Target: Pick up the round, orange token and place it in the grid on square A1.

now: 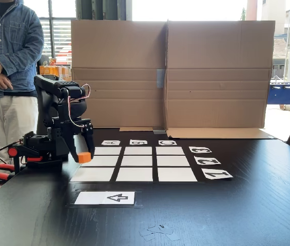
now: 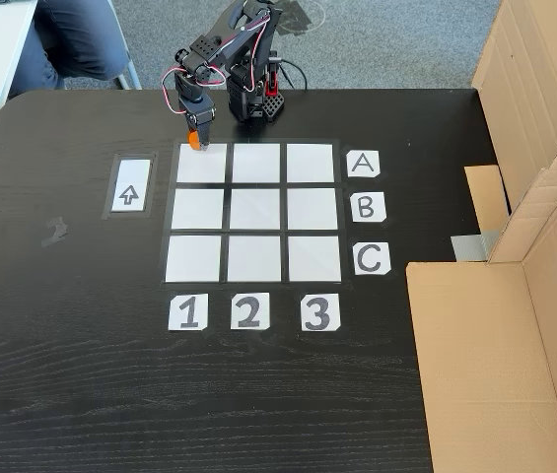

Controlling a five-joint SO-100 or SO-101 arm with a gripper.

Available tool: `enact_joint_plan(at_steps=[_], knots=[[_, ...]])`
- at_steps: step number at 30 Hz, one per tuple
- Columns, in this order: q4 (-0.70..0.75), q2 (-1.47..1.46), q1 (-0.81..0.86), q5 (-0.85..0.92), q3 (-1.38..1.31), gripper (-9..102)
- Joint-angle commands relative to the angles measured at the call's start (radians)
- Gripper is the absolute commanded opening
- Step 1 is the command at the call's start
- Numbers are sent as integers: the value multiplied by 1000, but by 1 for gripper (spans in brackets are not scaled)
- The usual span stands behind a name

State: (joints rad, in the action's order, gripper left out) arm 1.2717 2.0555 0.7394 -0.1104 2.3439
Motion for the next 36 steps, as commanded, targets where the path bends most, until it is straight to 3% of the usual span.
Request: enact_joint_plan(at_steps=[1,36], knots=[[-34,-35,-9,6,-3,10],[-264,-204,-67,20,80,10]])
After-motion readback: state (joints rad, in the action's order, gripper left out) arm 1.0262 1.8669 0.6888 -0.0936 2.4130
